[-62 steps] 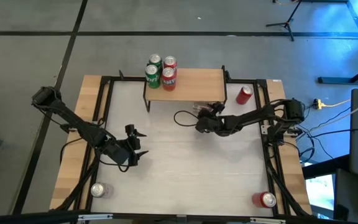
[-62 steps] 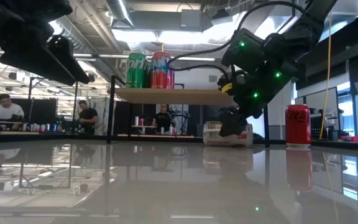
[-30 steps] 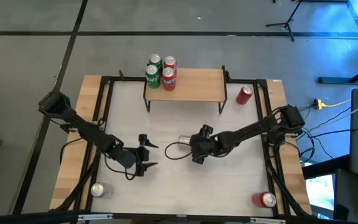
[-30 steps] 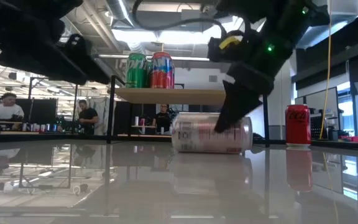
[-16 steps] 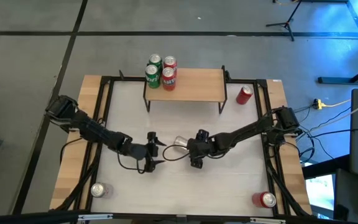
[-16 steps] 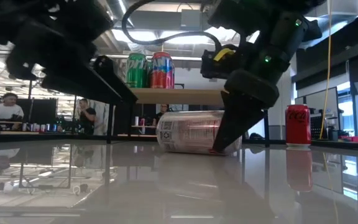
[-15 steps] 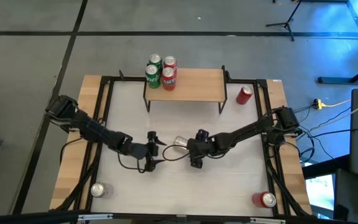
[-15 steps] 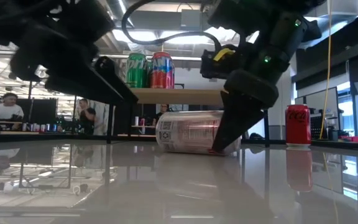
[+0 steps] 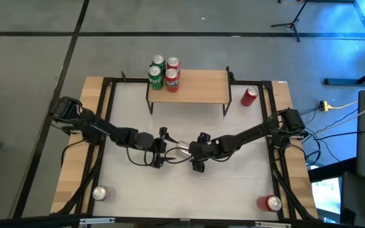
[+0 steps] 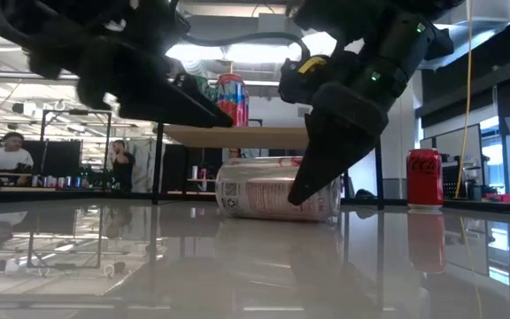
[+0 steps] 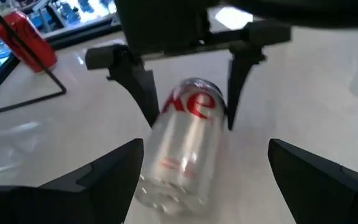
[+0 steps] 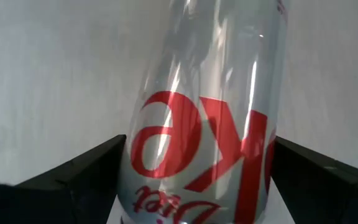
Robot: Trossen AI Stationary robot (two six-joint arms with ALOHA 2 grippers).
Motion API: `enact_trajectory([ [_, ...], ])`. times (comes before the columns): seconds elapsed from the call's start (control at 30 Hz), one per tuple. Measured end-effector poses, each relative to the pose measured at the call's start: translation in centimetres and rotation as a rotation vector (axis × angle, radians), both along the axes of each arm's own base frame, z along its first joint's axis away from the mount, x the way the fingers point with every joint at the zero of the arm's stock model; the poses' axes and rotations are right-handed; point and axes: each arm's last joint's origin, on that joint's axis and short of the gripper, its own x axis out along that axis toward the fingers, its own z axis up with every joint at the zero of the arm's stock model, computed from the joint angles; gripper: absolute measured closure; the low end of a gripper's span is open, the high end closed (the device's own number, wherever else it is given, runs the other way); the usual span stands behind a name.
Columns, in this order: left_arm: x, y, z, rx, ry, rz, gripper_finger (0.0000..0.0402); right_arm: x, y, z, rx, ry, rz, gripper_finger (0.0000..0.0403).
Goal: Place canned beverage on shelf
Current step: Put the right white soda can on the shelf
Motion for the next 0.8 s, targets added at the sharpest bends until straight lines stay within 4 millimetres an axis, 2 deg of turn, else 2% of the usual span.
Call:
enact_trajectory([
  [0.23, 1.3, 2.2, -0.8, -0.104, -0.017, -0.061, 0.0067, 0.0, 0.0, 0.0, 0.001, -0.002, 0.000, 0.0033],
  [0.43, 2.9, 3.6, -2.2, -0.106, 0.023, -0.051, 0.0067, 0.1, 0.0, 0.0, 0.002, -0.008, 0.000, 0.0033],
  [0.8, 4.3, 3.9, -4.8, -0.121, 0.102, -0.112, 0.0067, 0.1, 0.0, 0.1, 0.003, -0.011, 0.000, 0.0033],
])
